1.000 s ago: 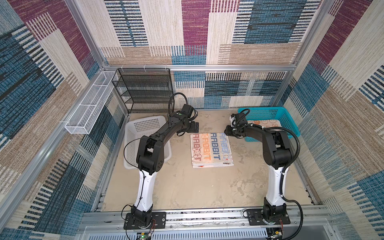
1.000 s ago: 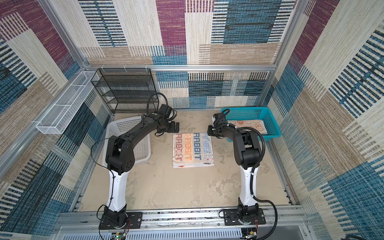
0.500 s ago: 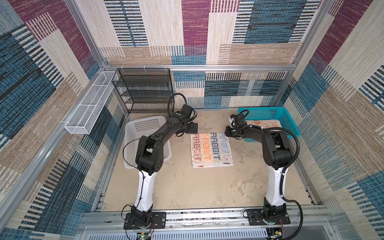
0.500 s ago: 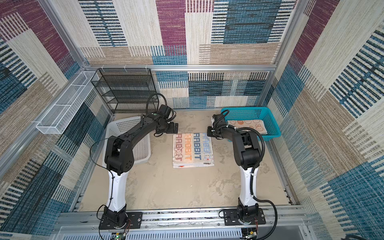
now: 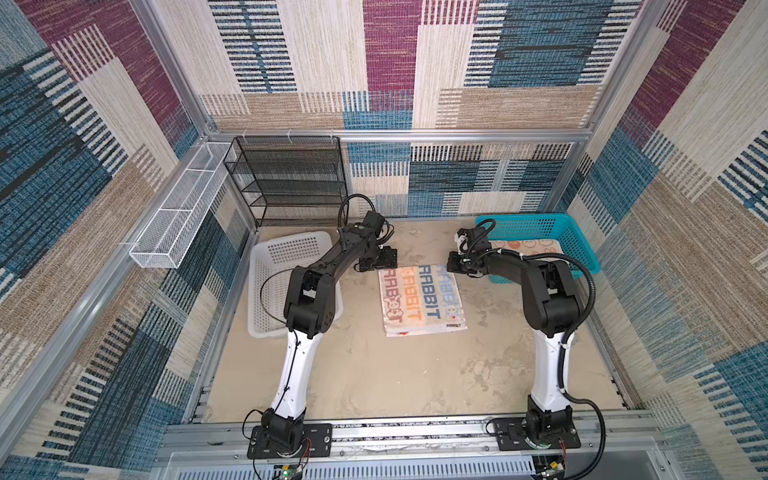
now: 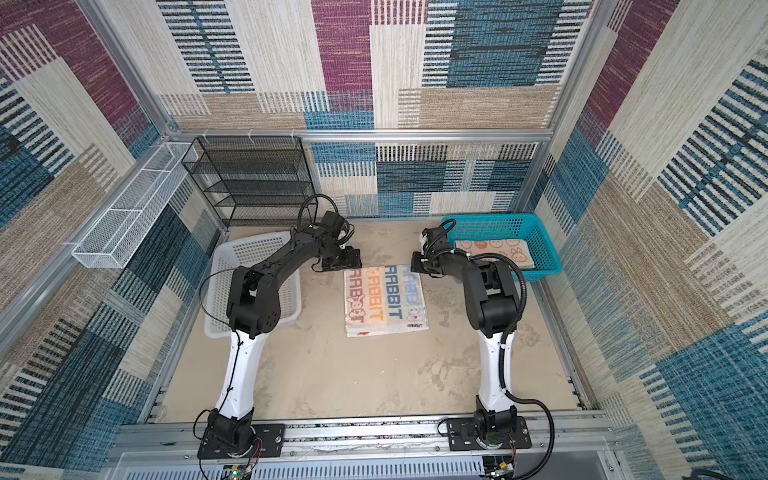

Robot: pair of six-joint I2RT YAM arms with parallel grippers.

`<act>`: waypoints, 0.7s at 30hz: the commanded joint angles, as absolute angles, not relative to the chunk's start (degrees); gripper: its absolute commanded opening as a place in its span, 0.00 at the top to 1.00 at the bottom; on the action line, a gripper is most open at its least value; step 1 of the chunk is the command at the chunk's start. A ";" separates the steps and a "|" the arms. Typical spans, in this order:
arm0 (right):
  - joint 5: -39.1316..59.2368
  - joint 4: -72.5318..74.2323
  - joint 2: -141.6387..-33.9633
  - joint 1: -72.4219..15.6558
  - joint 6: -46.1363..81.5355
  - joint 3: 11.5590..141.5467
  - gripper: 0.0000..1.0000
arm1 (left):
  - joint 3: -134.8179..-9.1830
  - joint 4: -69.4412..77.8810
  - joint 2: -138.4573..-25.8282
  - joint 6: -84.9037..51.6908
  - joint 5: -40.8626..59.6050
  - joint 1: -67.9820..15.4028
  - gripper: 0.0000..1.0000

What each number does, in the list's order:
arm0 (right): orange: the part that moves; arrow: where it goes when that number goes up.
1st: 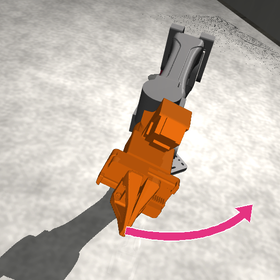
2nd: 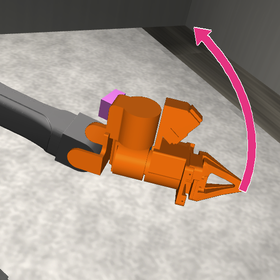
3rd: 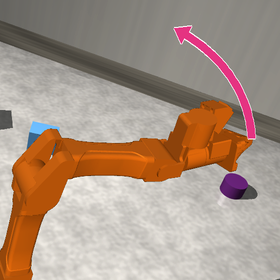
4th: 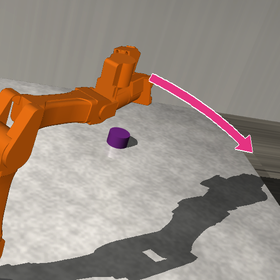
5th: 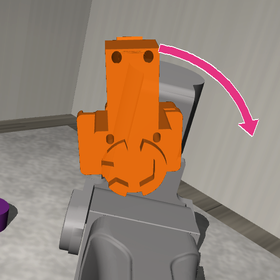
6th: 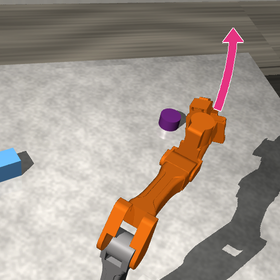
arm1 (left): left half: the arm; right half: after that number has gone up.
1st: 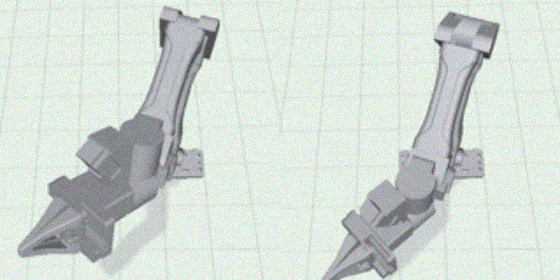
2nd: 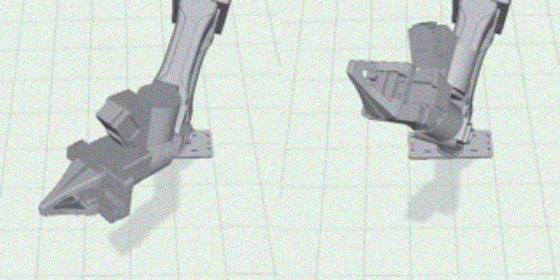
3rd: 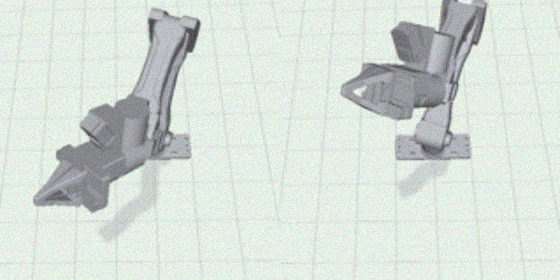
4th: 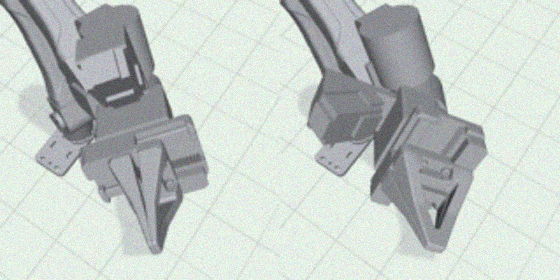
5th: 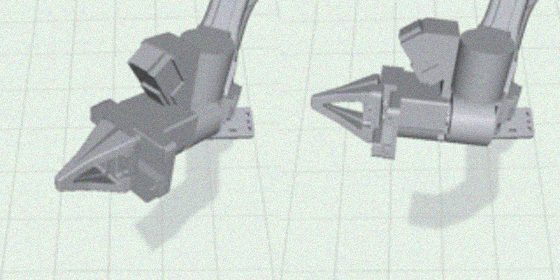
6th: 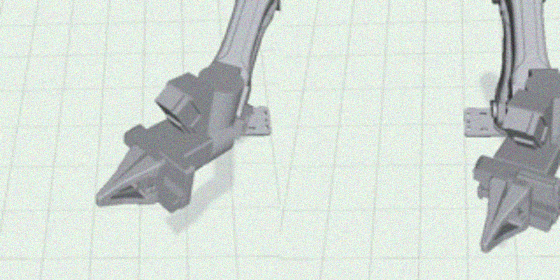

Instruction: Fold and stack the towels

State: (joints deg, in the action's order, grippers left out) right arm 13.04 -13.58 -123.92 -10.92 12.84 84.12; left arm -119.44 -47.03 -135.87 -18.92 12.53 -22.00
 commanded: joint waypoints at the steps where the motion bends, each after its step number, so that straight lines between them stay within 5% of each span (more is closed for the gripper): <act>1: 11.23 -20.65 -125.63 -10.99 11.94 85.42 1.00 | -119.10 -48.52 -136.11 -17.88 15.49 -20.99 0.20; 21: 11.26 -21.09 -126.12 -10.99 11.15 86.66 1.00 | -118.13 -47.45 -139.15 -15.12 13.32 -19.94 0.55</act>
State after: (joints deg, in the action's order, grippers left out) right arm 13.02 -14.87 -125.82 -10.92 11.75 87.24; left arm -118.54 -45.78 -138.50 -17.19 14.48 -20.01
